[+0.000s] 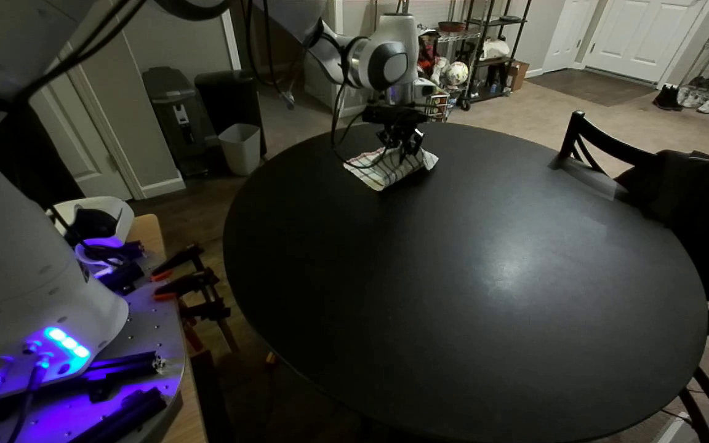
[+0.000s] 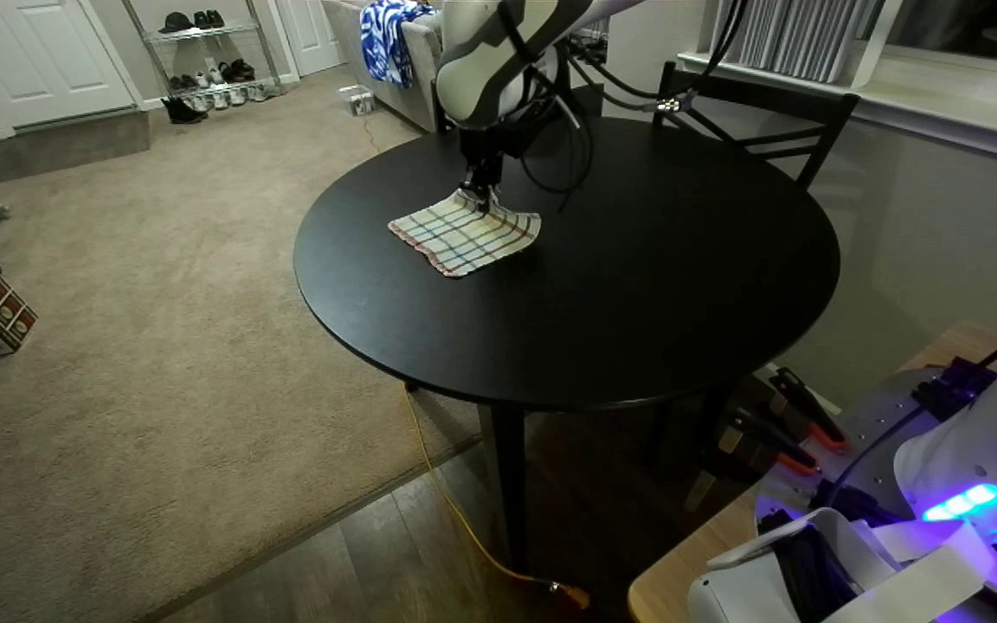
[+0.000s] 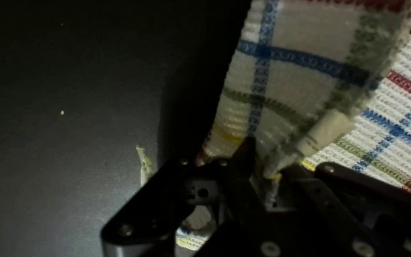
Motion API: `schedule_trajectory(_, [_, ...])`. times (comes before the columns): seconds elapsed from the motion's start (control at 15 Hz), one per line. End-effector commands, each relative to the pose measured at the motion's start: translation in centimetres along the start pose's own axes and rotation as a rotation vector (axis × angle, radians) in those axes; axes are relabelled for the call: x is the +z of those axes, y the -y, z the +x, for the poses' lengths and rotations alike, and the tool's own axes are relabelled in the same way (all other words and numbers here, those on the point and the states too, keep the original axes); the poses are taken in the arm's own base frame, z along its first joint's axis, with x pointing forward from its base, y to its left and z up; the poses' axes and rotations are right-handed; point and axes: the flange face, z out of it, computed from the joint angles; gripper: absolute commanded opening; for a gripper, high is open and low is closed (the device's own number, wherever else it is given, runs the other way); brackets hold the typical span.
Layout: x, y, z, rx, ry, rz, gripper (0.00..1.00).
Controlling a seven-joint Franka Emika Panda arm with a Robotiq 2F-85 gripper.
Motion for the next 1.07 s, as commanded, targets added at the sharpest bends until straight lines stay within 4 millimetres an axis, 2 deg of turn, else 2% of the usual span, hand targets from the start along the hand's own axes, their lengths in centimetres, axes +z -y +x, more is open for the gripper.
schedule_trajectory(0.0, [-1.4, 1.0, 0.0, -0.016, 0.019, -0.049, 0.02])
schedule_trajectory(0.53, [-1.1, 2.5, 0.5, -0.058, 0.063, -0.090, 0.02])
schedule_trajectory(1.0, [-1.4, 5.8, 1.8, -0.130, 0.071, -0.156, 0.02])
